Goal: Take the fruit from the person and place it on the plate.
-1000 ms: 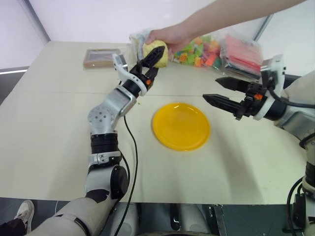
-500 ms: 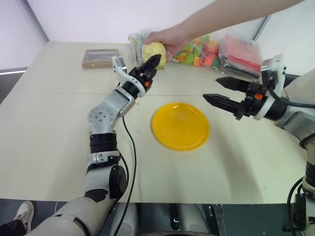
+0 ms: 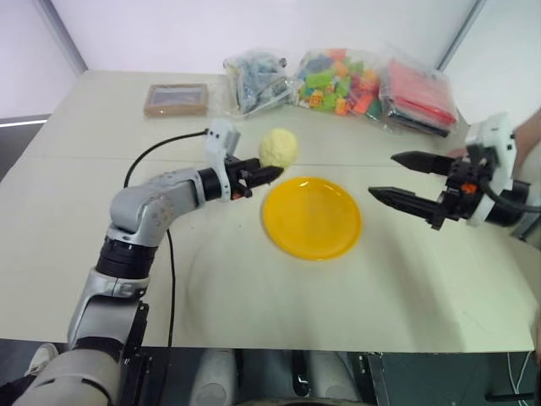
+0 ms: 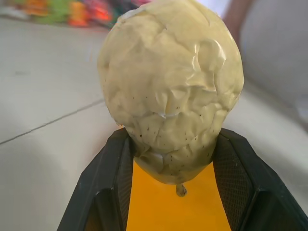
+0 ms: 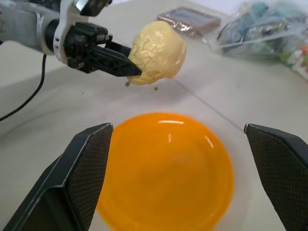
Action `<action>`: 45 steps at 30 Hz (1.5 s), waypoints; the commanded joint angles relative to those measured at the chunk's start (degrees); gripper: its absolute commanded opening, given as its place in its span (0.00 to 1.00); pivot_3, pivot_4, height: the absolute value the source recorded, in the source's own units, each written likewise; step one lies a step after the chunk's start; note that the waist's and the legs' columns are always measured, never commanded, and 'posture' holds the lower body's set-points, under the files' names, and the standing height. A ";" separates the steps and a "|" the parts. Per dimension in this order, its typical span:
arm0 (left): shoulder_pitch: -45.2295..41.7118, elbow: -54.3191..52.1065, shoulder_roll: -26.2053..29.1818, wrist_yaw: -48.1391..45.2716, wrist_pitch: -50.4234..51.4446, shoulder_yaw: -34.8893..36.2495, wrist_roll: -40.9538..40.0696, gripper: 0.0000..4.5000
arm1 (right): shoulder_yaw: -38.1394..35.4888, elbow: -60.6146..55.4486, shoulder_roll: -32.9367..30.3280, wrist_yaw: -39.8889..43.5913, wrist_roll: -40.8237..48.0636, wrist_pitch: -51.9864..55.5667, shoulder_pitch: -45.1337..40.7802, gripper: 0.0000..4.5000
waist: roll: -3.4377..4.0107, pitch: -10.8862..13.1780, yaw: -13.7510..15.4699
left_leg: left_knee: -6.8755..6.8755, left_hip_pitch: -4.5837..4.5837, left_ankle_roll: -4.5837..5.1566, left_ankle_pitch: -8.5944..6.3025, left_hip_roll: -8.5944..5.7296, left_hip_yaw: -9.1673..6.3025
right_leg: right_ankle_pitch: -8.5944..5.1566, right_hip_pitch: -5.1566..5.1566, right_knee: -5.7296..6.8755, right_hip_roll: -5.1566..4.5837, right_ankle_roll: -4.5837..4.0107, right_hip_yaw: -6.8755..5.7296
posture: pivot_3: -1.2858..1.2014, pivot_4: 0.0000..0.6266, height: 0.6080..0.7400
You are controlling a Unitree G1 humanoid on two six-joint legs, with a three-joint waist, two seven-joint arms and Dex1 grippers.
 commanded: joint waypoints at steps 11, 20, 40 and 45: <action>-9.38 20.13 -8.77 -20.28 -11.79 -10.61 16.58 0.41 | -7.13 -9.70 3.08 -7.87 2.42 0.02 8.31 1.00 | 0.00 0.00 -0.06 | 0.00 0.00 0.03 -0.01 0.00 -0.03 | 0.00 -0.01 0.00 0.04 0.01 0.00 | 0.52 0.24 0.93; -12.89 33.47 -13.40 -26.26 -19.90 -10.88 24.85 0.41 | -10.52 -14.43 2.72 -10.10 3.84 0.46 16.52 1.00 | -0.01 0.00 -0.02 | 0.00 -0.03 0.08 -0.04 0.01 -0.06 | 0.00 -0.01 -0.03 0.05 0.01 0.00 | 0.52 0.24 0.93; -3.37 5.94 -3.29 -24.14 -8.03 2.69 21.57 0.99 | -3.95 -9.75 2.33 -6.28 -2.49 -5.12 18.35 1.00 | 0.02 -0.01 -0.19 | 0.02 0.00 0.09 -0.05 0.07 -0.11 | 0.00 0.00 0.00 0.07 0.02 0.01 | 0.52 0.24 0.93; 3.28 -7.28 4.24 -19.22 -2.46 8.66 20.20 0.99 | -0.73 -5.77 1.00 -2.87 -5.88 -7.16 16.61 1.00 | 0.03 -0.02 -0.24 | 0.02 0.02 0.09 -0.05 0.07 -0.09 | 0.00 0.02 0.01 0.07 0.03 0.02 | 0.52 0.24 0.93</action>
